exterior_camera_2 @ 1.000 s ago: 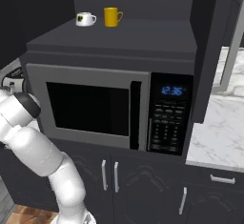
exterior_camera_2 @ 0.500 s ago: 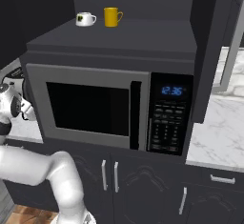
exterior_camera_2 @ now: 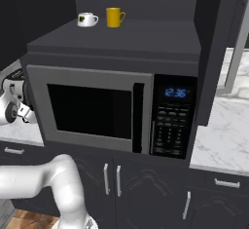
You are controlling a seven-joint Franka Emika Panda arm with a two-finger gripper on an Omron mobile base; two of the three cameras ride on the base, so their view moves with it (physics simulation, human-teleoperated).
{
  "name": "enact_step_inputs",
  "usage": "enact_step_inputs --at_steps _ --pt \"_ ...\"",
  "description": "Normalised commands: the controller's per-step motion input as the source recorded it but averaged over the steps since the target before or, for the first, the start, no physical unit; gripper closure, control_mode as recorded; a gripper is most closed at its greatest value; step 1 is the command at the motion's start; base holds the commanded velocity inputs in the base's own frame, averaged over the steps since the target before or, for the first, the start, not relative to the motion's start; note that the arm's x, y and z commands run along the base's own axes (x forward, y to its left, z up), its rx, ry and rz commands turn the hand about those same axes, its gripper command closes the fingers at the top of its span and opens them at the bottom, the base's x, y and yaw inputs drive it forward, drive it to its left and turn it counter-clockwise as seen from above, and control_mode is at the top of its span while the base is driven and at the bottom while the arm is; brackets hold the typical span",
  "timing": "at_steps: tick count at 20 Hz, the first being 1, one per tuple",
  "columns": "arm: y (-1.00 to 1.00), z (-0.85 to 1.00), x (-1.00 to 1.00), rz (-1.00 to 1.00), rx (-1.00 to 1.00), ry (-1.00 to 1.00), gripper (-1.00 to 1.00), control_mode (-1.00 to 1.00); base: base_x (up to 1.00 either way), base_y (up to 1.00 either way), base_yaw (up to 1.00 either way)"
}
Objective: Pick the mug on the counter and place it in the cabinet with the handle facing the right, like the mugs already inside.
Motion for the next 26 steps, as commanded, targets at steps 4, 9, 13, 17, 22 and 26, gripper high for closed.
enact_step_inputs --at_steps 4,9,13,17,22,26 --pt "0.0 -0.14 0.17 -0.02 -0.09 0.0 -1.0 -1.0 0.0 0.0 0.0" --pt "0.0 -0.09 0.33 -0.04 -0.06 0.0 1.0 -1.0 0.0 0.0 0.0" --pt "0.0 -0.1 0.25 -0.04 -0.03 0.0 1.0 -1.0 0.0 0.0 0.0" --pt "0.02 -0.05 0.13 -0.02 0.0 0.0 1.0 -1.0 0.0 0.0 0.0" --pt "0.29 0.0 -0.19 0.0 -0.01 -0.01 1.0 -1.0 0.0 0.0 0.0" --pt "0.44 0.0 -0.75 0.0 -0.07 -0.1 1.0 -1.0 0.0 0.0 0.0"
